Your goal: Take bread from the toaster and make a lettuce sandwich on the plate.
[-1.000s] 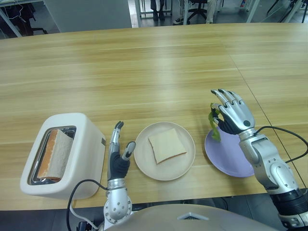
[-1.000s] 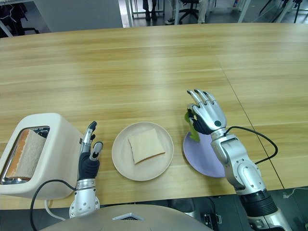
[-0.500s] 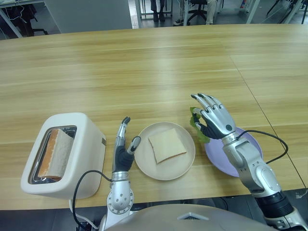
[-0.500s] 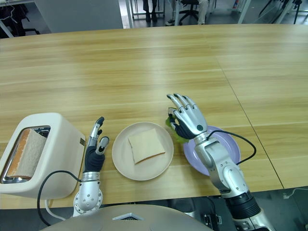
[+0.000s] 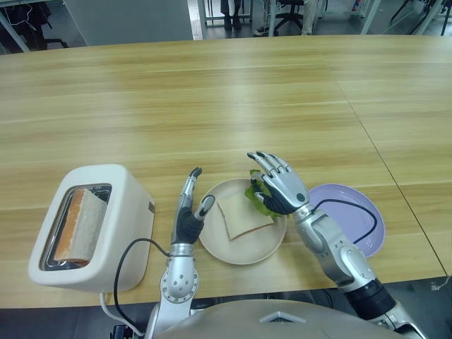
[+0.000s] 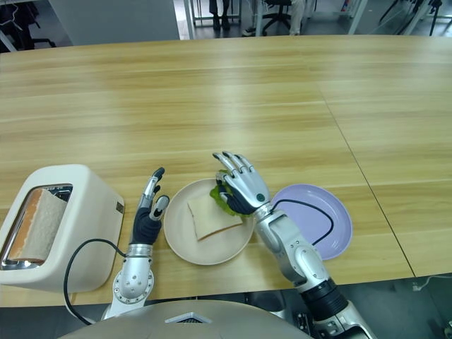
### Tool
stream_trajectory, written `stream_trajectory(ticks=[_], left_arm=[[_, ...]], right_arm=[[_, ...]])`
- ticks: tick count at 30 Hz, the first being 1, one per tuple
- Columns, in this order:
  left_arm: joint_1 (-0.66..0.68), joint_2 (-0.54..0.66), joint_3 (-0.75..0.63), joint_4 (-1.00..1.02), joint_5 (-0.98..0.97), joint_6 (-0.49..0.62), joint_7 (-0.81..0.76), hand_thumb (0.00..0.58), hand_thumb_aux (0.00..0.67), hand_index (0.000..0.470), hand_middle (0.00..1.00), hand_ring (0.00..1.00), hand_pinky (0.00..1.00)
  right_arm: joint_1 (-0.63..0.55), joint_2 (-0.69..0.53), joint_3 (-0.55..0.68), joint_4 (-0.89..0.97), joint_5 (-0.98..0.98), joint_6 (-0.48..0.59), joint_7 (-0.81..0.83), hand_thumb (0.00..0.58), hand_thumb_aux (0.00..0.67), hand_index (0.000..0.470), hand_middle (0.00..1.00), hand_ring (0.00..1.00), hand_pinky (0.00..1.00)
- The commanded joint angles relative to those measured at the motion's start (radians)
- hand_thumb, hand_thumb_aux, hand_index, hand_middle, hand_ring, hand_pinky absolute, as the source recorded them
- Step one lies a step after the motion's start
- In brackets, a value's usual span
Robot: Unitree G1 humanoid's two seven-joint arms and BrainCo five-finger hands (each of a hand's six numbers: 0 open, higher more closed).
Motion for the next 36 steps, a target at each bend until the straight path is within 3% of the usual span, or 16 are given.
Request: stream_trajectory(ticks=[1, 21, 22, 23, 24, 25, 36], left_arm=[[-0.011, 0.004, -0.016, 0.021, -0.002, 0.016, -0.012, 0.000, 0.000, 0.000, 0.00, 0.00, 0.00], [-0.060, 0.024, -0.015, 0.052, -0.015, 0.026, -0.034, 0.000, 0.000, 0.000, 0.00, 0.00, 0.00], [-0.059, 0.026, -0.013, 0.051, -0.016, 0.025, -0.033, 0.000, 0.000, 0.000, 0.00, 0.00, 0.00], [-0.061, 0.027, -0.012, 0.052, -0.018, 0.027, -0.035, 0.000, 0.000, 0.000, 0.00, 0.00, 0.00], [-0.063, 0.028, -0.011, 0.052, -0.019, 0.027, -0.036, 0.000, 0.000, 0.000, 0.00, 0.00, 0.00], [-0.065, 0.029, -0.010, 0.053, -0.020, 0.028, -0.037, 0.000, 0.000, 0.000, 0.00, 0.00, 0.00], [-0.049, 0.040, 0.001, 0.049, -0.028, 0.021, -0.029, 0.000, 0.000, 0.000, 0.00, 0.00, 0.00]], right_arm=[[-0.010, 0.020, 0.027, 0.034, 0.000, -0.001, -0.014, 0.580, 0.670, 0.460, 0.00, 0.00, 0.00], [0.036, 0.106, 0.183, 0.120, 0.008, 0.025, 0.005, 0.580, 0.670, 0.460, 0.00, 0.00, 0.00], [0.040, 0.103, 0.179, 0.119, 0.022, 0.025, 0.014, 0.355, 0.252, 0.173, 0.00, 0.00, 0.00], [0.046, 0.105, 0.173, 0.115, 0.043, 0.031, 0.032, 0.355, 0.252, 0.173, 0.00, 0.00, 0.00], [0.050, 0.103, 0.169, 0.108, 0.051, 0.037, 0.042, 0.136, 0.084, 0.058, 0.00, 0.00, 0.00], [0.055, 0.103, 0.162, 0.100, 0.065, 0.042, 0.049, 0.000, 0.000, 0.000, 0.00, 0.00, 0.00], [0.050, 0.104, 0.079, 0.070, 0.171, 0.116, 0.128, 0.000, 0.000, 0.000, 0.00, 0.00, 0.00]])
